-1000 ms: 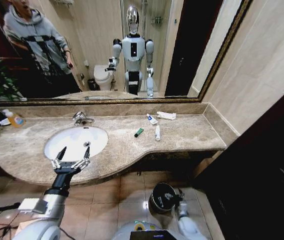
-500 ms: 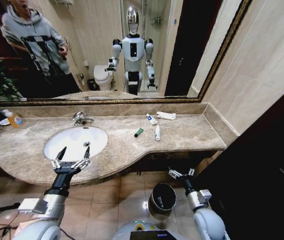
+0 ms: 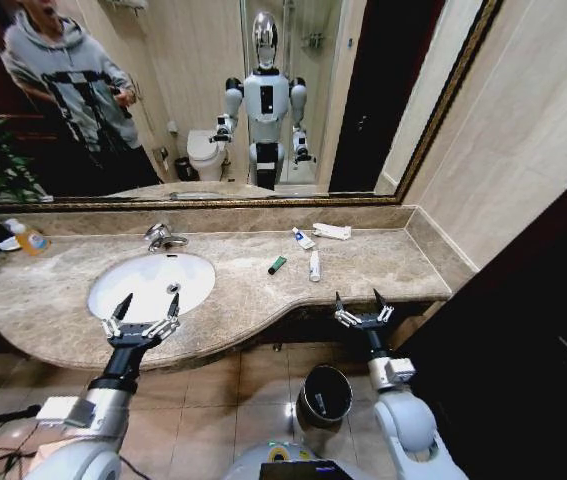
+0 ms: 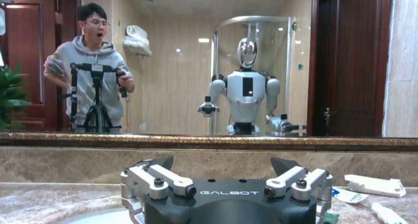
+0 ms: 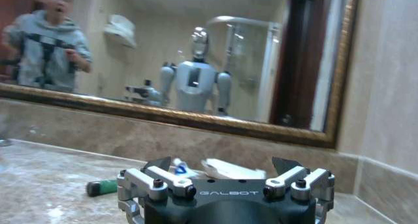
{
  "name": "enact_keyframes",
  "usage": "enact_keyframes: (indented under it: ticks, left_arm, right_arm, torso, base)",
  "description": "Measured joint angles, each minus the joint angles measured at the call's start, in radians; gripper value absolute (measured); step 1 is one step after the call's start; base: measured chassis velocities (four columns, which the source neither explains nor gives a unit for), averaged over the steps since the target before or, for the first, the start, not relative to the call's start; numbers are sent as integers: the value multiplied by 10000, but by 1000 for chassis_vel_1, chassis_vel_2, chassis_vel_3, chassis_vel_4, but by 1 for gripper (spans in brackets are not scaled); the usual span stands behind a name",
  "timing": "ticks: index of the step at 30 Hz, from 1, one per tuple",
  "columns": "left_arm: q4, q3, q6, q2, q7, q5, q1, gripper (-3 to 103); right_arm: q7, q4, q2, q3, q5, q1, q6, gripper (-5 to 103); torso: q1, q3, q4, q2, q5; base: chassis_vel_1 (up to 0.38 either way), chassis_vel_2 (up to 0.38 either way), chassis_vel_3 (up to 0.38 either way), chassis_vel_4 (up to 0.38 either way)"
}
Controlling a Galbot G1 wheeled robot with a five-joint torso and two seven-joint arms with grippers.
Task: Pick up the trash from the sink and place it in the trash bin.
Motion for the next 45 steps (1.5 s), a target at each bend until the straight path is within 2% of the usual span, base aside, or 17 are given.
enact_keyframes:
  ticks: [6,12,15,20,26,31,37,39,43,45]
  left_arm:
    - [0,0,0,0,0,0,0,100]
    - [0,0,0,0,0,0,0,100]
    - [0,0,0,0,0,0,0,100]
    - [-1,0,0,0,0,0,0,100]
    - [0,0,0,0,0,0,0,100]
    - [0,0,0,0,0,0,0,100]
    - [0,0,0,0,0,0,0,100]
    - [0,0,0,0,0,0,0,100]
    - [0,0,0,0,-1,0,0,100]
    - [0,0,0,0,0,0,0,100]
  right_arm:
    - [-614,-323,-254,-285,127,853,-301,100]
    - [-674,-905,-438,-840,649,1616,-540,100]
    - [-833,-1647,-679,-1413,891,2498,-635,100]
    - [-696,-2869,-752,-2199,1470,3988,-1313,100]
    - [-364,-4362,-411,-2782,1565,5261,-1608,100]
    - [-142,-5711,9,-2710,1079,6023,-1566,100]
    - [-89,-6002,-110,-2371,1062,6102,-1562,100]
    - [-90,-6005,-157,-2318,1099,6075,-1569,103]
    - [-155,-5958,-253,-2167,1161,5934,-1621,89]
    - [-188,-5927,-272,-2154,1163,5901,-1623,84]
  torso:
    - [0,0,0,0,0]
    - [0,0,0,0,0]
    - [0,0,-1,0,0]
    - [0,1,1,-1,-1]
    - [1,1,1,-1,0]
    - [1,1,2,-1,0]
    - [1,0,0,-1,-1]
    - [0,0,0,-1,-1]
    - [1,0,0,-1,0]
    - [0,0,0,-1,0]
  base:
    - [0,0,0,0]
    - [0,0,0,0]
    - [0,0,0,0]
    - [0,0,0,0]
    - [0,0,0,0]
    - [0,0,0,0]
    - [0,0,0,0]
    - [0,0,0,0]
    - [0,0,0,0]
    - [0,0,0,0]
